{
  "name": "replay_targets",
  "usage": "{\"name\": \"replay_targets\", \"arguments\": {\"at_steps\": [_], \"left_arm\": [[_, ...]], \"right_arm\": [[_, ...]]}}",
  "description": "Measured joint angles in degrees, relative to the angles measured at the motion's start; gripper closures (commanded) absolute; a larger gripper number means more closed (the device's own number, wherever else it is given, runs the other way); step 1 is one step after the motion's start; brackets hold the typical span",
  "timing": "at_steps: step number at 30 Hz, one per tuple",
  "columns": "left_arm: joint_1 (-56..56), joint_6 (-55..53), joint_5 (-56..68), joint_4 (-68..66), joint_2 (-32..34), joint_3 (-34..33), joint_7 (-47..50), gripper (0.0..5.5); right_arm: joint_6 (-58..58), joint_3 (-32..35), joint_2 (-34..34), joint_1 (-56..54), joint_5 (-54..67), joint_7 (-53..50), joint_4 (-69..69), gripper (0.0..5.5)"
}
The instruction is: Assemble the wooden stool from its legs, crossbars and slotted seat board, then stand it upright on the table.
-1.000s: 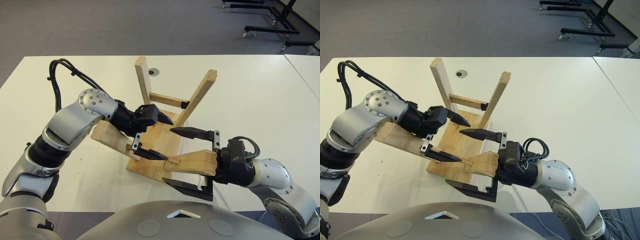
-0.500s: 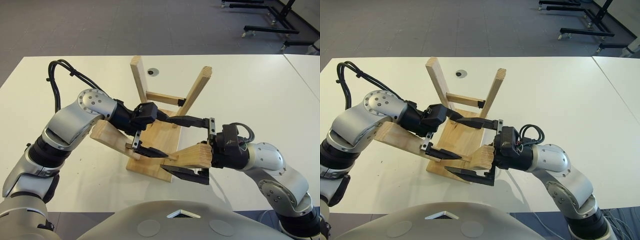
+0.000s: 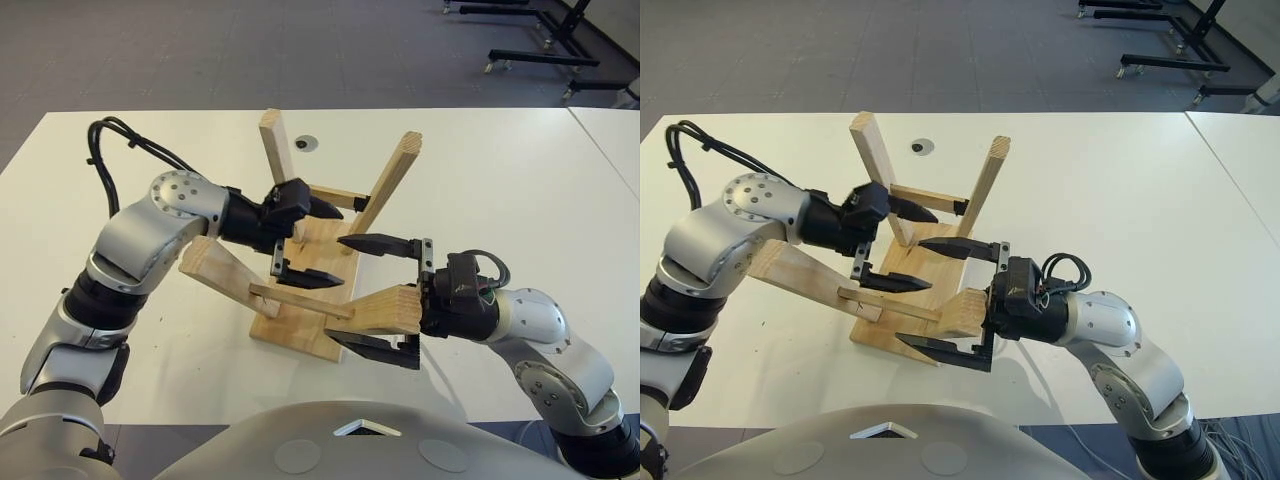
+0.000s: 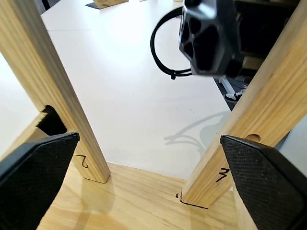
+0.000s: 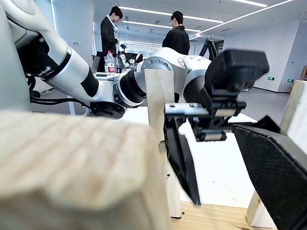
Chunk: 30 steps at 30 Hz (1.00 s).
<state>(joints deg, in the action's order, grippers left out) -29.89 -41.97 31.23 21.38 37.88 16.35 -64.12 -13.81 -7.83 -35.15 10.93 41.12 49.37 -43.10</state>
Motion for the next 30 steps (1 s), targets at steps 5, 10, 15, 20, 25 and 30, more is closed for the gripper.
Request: {"name": "replay_targets", "arguments": {"at_steps": [5, 10, 15, 20, 25, 30], "left_arm": [[0.8, -1.8, 4.7, 0.2, -0.1, -7.5, 2.4, 0.1], [5.0, -1.4, 9.0, -2.2, 3.8, -19.9, 1.7, 0.1], [8.1, 1.2, 14.0, -11.9, 12.1, -34.7, -8.2, 0.1], [13.0, 6.5, 13.0, -24.8, 18.6, -40.2, -19.7, 0.1], [26.3, 10.8, 10.3, -18.9, 19.9, -36.1, -27.7, 0.1], [31.3, 12.6, 10.9, -9.4, 19.6, -33.7, -27.9, 0.1]], "right_arm": [[1.3, 0.5, 0.7, 0.7, -0.7, 0.5, 0.7, 0.13], [2.1, 0.9, 0.9, 1.0, -0.9, 1.1, 1.6, 0.13], [2.8, 1.7, 0.8, 2.6, -1.4, 1.4, 1.4, 0.13], [2.9, 1.9, 0.8, 2.5, -1.8, 2.0, 1.8, 0.13], [2.6, 3.3, 0.6, 1.0, -1.4, 3.1, 2.6, 0.13], [0.4, 3.7, -0.1, -1.4, 0.6, 3.1, 2.5, 0.13]]}}
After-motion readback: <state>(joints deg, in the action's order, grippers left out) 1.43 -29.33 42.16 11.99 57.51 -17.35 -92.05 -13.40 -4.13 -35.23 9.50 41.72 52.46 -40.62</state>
